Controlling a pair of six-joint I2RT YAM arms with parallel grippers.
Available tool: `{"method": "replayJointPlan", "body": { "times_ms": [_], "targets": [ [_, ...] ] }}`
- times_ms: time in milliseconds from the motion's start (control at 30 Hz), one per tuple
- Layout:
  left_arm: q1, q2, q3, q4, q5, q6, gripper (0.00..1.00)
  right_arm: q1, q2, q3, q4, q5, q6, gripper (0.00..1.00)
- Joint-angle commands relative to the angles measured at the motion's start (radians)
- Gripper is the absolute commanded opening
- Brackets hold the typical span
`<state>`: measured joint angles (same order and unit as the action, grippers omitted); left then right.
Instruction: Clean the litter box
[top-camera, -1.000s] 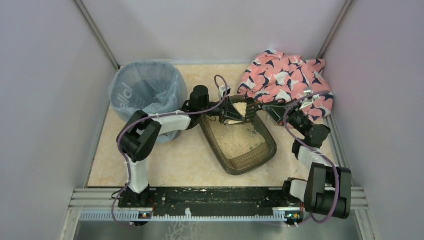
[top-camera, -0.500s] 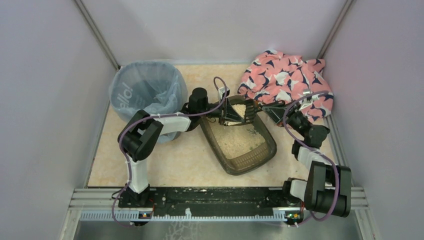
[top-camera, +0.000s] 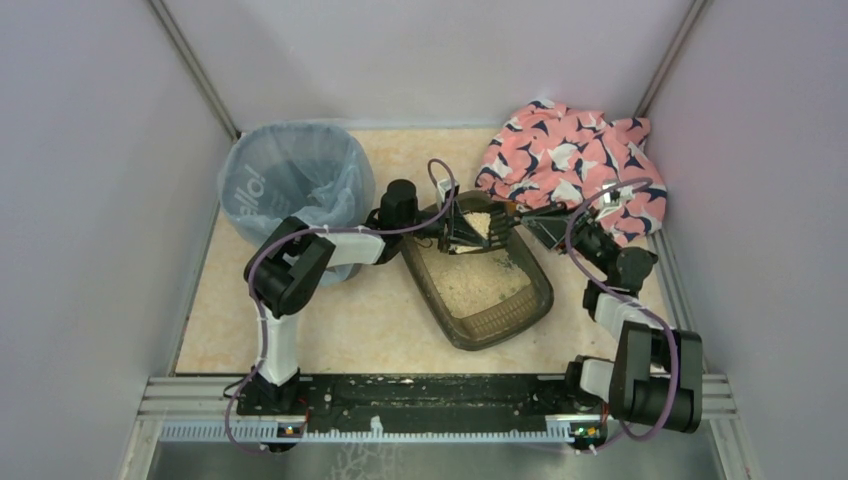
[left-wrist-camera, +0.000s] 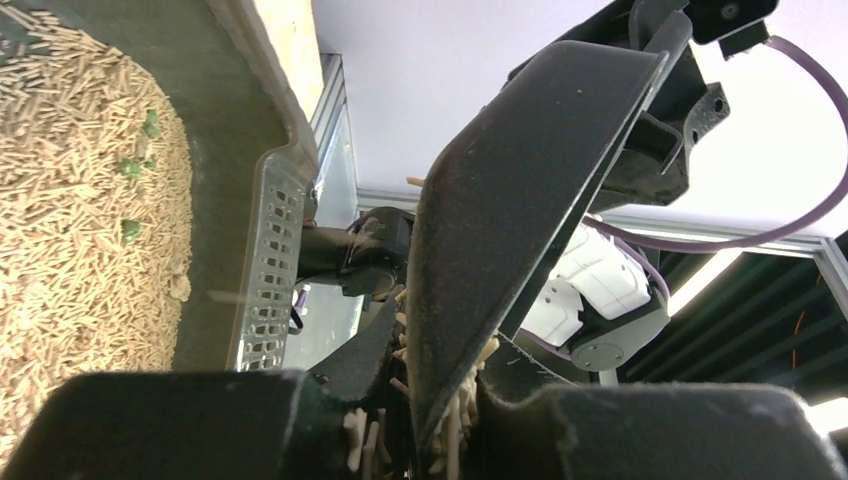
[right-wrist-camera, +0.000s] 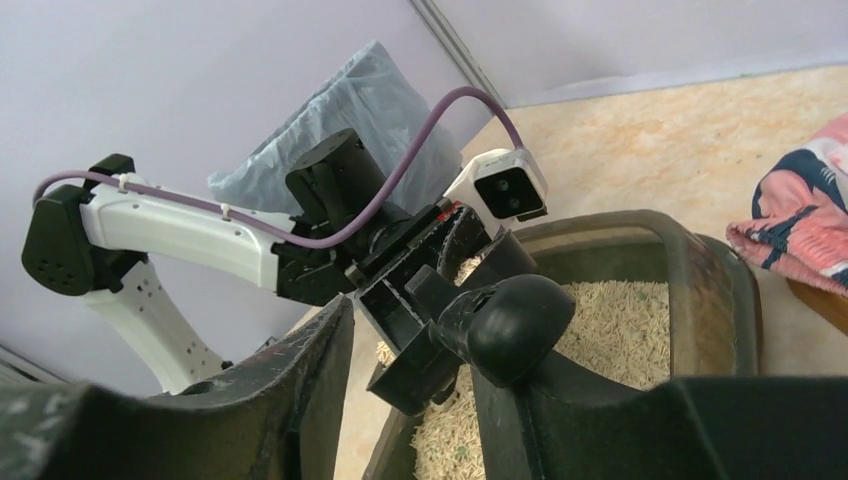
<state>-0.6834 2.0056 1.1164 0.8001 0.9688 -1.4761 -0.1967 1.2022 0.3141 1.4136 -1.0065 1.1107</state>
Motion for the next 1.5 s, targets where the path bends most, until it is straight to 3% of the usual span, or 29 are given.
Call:
{"method": "replayJointPlan", "body": {
  "times_ms": [0, 133, 233, 767, 867, 900, 1000, 1100, 1167, 1233, 1400, 1467],
  "targets": [
    [0.001, 0.011, 0.016, -0.016, 0.010, 0.046, 0.00, 0.005, -0.082, 0.048, -0.132, 0.037, -0.098, 0.48],
    [0.001, 0.015, 0.020, -0.018, 0.005, 0.053, 0.00, 0.016, -0.165, 0.091, -0.399, 0.071, -0.246, 0.49],
    [-0.001, 0.017, 0.027, -0.022, 0.003, 0.060, 0.00, 0.025, -0.185, 0.111, -0.494, 0.100, -0.296, 0.49],
    [-0.002, 0.005, 0.005, -0.020, 0.001, 0.075, 0.00, 0.026, -0.078, 0.140, -0.443, 0.200, -0.224, 0.41],
    [-0.004, 0.008, 0.003, -0.019, -0.002, 0.075, 0.00, 0.028, -0.067, 0.142, -0.424, 0.200, -0.203, 0.25],
    [-0.004, 0.008, 0.003, -0.017, -0.004, 0.073, 0.00, 0.028, -0.071, 0.143, -0.428, 0.199, -0.202, 0.24],
    [-0.004, 0.015, 0.008, -0.013, -0.004, 0.070, 0.00, 0.029, -0.095, 0.143, -0.471, 0.194, -0.232, 0.27],
    [-0.004, 0.025, 0.021, -0.013, -0.005, 0.069, 0.00, 0.031, -0.121, 0.152, -0.546, 0.184, -0.265, 0.46],
    [-0.005, 0.031, 0.030, -0.011, -0.004, 0.066, 0.00, 0.033, -0.137, 0.157, -0.591, 0.180, -0.289, 0.51],
    [-0.005, 0.033, 0.037, -0.009, -0.002, 0.063, 0.00, 0.034, -0.151, 0.155, -0.618, 0.184, -0.303, 0.52],
    [-0.004, 0.030, 0.043, -0.017, -0.007, 0.072, 0.00, 0.034, -0.164, 0.149, -0.653, 0.187, -0.306, 0.38],
    [-0.004, 0.032, 0.043, -0.017, -0.012, 0.077, 0.00, 0.035, -0.173, 0.150, -0.676, 0.188, -0.308, 0.37]
  ]
}}
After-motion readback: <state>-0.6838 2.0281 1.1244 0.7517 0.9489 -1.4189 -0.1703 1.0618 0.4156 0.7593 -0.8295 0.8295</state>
